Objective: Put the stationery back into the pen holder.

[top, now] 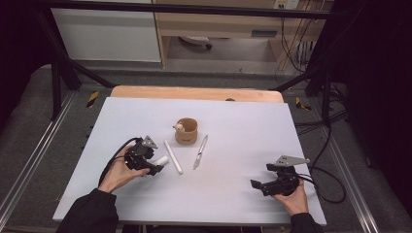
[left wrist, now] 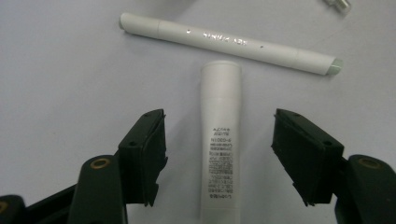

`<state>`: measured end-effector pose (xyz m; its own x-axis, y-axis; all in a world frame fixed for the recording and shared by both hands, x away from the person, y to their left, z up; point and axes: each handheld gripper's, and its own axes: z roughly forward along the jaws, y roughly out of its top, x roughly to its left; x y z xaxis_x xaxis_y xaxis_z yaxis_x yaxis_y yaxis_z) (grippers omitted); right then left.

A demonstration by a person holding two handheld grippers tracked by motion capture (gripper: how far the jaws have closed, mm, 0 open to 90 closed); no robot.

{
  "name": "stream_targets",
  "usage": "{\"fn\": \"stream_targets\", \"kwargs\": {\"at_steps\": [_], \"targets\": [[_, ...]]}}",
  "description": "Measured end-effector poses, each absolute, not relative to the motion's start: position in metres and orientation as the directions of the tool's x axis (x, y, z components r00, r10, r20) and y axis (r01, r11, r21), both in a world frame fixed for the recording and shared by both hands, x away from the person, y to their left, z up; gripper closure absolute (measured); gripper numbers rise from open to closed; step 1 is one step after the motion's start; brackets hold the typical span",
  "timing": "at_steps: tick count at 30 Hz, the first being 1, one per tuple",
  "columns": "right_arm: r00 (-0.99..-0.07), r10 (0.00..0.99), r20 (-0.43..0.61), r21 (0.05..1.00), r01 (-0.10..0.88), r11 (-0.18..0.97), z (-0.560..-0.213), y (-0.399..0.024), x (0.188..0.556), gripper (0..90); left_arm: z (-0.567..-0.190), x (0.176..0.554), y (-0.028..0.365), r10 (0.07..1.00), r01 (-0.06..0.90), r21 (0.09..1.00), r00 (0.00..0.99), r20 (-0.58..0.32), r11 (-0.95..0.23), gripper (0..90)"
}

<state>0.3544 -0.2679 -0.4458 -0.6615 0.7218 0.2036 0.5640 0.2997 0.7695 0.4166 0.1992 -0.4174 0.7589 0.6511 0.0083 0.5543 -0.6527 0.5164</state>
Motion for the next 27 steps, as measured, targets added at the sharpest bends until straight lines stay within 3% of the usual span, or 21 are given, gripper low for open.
{"fn": "stream_targets", "kwargs": {"at_steps": [18, 27], "targets": [[-0.663, 0.721, 0.2, 0.77, 0.561, 0.302, -0.446, -0.268, 0.355, 0.5, -0.424, 0.426, 0.192, 0.614, 0.55, 0.442, 0.79, 0.001, -0.709, 65.0], [-0.663, 0.721, 0.201, 0.769, 0.563, 0.303, -0.446, -0.268, 0.355, 0.5, -0.423, 0.428, 0.187, 0.603, 0.548, 0.404, 0.798, 0.011, -0.732, 67.6]]}}
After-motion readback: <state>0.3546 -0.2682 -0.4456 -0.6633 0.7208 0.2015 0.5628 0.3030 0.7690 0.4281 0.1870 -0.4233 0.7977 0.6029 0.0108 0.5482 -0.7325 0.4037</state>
